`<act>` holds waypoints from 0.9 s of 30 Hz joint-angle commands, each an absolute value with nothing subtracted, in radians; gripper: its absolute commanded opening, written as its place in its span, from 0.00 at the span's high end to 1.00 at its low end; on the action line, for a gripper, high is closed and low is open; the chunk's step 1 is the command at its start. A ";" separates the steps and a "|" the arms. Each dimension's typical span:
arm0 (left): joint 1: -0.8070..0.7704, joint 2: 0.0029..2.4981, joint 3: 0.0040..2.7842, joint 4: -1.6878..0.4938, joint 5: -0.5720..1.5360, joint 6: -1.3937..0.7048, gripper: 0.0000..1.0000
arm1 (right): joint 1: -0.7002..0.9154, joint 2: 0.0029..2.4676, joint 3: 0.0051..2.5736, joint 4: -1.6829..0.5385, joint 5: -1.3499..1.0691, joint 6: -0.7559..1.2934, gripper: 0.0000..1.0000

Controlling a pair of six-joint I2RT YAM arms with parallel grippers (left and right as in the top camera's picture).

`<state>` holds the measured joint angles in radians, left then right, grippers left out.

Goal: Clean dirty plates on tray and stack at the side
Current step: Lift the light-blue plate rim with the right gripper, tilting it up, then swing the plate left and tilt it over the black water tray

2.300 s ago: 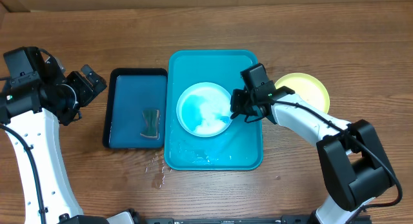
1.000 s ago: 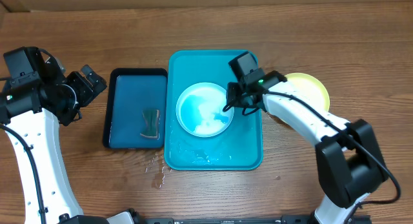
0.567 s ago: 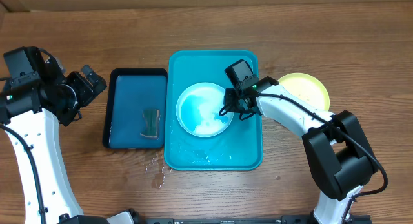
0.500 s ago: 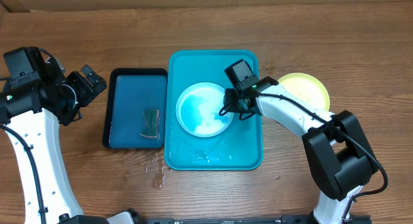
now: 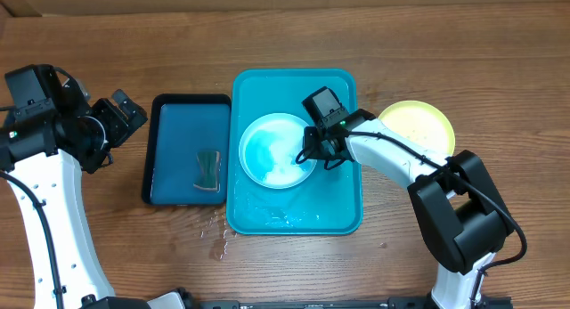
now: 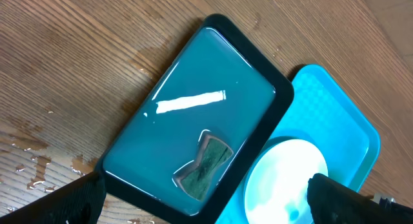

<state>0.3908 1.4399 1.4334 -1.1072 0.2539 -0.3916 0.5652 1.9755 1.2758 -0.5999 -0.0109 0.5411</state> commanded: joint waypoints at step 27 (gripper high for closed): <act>0.392 1.437 1.435 -1.107 0.252 -0.405 0.00 | 0.681 1.797 1.387 -0.535 0.039 0.689 0.96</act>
<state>0.3908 1.4399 1.4334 -1.1076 0.2539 -0.3916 0.6594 1.8149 1.3651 -0.5526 0.0109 0.6563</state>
